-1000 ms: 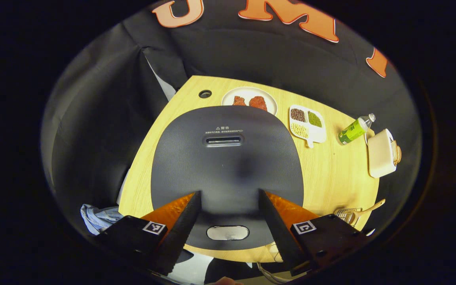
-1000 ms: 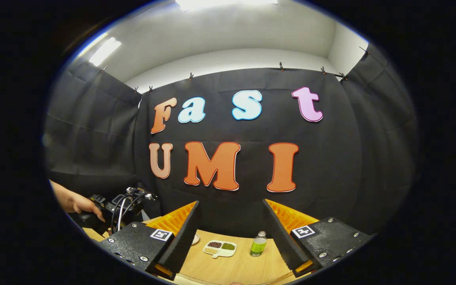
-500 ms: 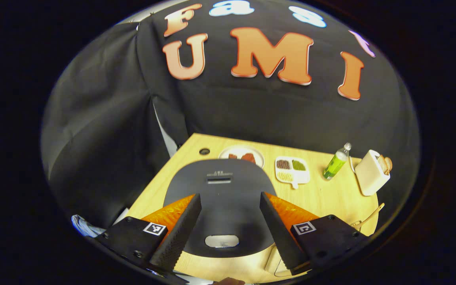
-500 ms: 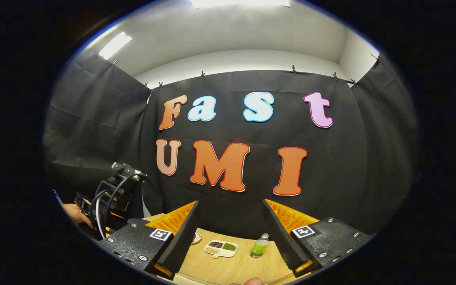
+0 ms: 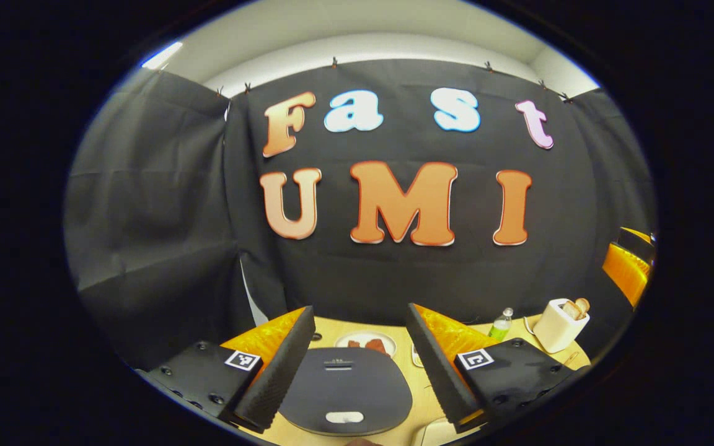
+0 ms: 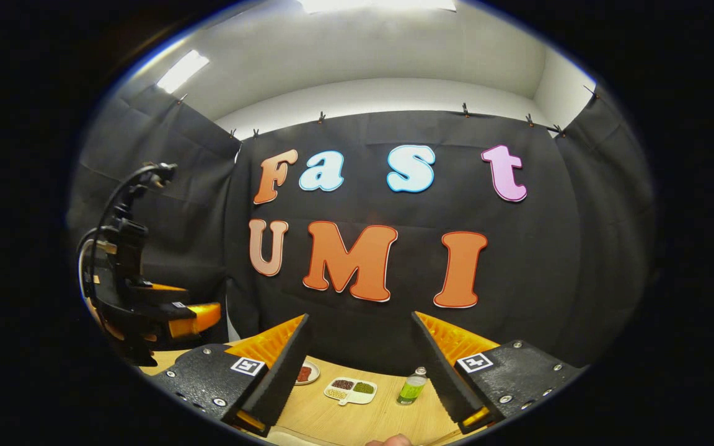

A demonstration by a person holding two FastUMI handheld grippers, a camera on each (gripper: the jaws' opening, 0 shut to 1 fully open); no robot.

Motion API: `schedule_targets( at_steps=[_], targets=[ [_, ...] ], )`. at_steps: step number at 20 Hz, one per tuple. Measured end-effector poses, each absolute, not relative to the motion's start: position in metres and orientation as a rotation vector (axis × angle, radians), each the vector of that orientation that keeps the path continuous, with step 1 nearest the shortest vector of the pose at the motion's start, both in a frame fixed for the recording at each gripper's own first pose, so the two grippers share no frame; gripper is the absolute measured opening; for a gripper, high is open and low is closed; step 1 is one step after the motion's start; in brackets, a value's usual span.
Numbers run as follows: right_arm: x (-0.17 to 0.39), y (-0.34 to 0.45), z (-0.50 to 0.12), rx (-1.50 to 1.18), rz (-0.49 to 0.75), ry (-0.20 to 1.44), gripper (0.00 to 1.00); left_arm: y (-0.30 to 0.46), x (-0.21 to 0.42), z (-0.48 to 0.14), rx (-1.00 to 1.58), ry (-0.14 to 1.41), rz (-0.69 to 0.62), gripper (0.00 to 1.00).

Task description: Close the left gripper, press the button to open the rice cooker; take a wooden spoon from the chopstick holder with the right hand, scoop a spoonful of rice and pour it into the rice cooker, then put the wooden spoon back into the chopstick holder.

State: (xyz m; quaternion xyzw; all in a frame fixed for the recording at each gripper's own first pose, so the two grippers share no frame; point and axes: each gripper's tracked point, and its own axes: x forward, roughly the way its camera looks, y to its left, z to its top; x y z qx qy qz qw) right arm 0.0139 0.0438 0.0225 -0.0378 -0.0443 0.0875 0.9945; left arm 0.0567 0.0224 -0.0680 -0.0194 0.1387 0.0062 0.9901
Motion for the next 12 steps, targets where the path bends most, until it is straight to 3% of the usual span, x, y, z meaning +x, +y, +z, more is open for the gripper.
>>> schedule_targets(
  at_steps=[1,12],
  targets=[
    [0.014,0.042,0.023,-0.076,0.171,-0.090,1.00,0.022,0.046,-0.060,-0.038,0.253,0.007,0.97],
    [0.013,0.020,0.031,-0.091,0.118,-0.108,0.97,0.007,0.015,0.011,0.035,0.055,-0.028,1.00]
  ],
)
